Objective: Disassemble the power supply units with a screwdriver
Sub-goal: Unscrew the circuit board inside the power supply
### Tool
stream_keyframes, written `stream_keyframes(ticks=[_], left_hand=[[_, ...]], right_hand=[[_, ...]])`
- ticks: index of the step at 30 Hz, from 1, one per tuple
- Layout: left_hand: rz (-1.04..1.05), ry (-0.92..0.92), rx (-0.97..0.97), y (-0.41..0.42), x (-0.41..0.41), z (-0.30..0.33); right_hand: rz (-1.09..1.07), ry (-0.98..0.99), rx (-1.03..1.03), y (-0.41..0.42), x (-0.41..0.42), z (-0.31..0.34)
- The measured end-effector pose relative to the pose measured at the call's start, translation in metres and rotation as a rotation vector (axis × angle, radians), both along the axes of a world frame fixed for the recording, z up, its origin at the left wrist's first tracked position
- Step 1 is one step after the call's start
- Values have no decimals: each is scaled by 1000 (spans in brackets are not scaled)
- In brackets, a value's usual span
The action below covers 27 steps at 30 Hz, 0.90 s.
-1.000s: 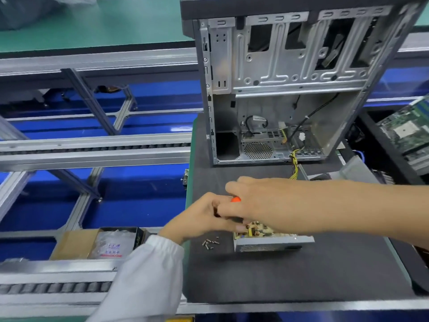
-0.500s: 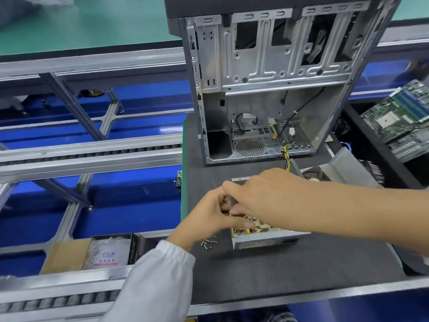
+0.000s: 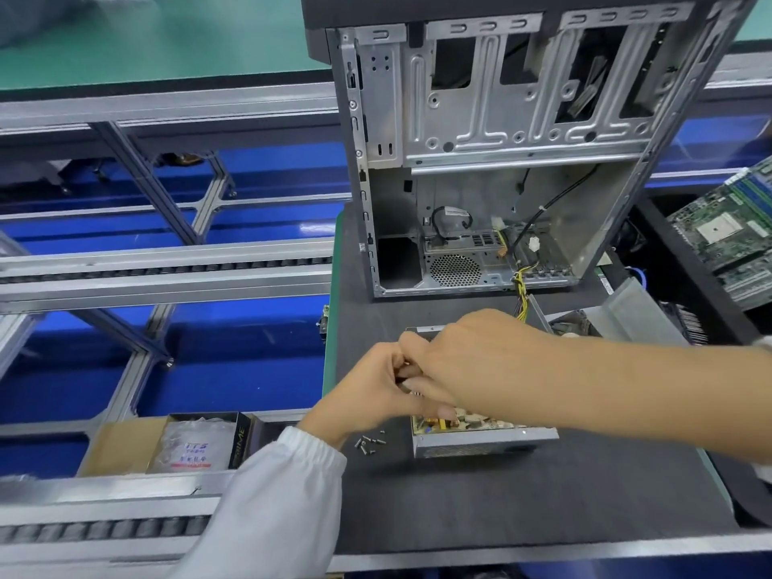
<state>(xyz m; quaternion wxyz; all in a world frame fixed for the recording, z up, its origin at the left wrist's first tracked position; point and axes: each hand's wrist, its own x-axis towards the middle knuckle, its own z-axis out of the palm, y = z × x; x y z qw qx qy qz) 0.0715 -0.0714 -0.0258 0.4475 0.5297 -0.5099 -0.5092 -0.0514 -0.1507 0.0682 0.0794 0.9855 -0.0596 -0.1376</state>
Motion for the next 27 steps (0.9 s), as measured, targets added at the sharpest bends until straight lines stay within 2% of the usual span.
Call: stream_keyframes(ticks=[5,9,11,13,16,18,20,25,27], left_hand=[[-128,58,123,2,15,6],[-16,-95,117,-5,18,-1],[-23,-72,84,-5,16,-3],[-2,-33,49,-5,12,-7],[56,-48,-7,-5,5,-7],[67,-30,16,-4,6,-6],[16,7,20,-1,13,-7],[-119,-21,121,2,28,-8],[-109,-55,108,-2,22,-8]], right_hand=[[227,51,-14,-4,-1,4],[368,36,-94,-4,1,5],[256,86,70,-11,6,16],[7,160,272,-18,12,29],[-228,362,289,-22,23,33],[-285,482,359,-19,31,31],[-141,502,256,-16,35,31],[586,346,-240,-11,28,30],[745,273,-351,-20,21,28]])
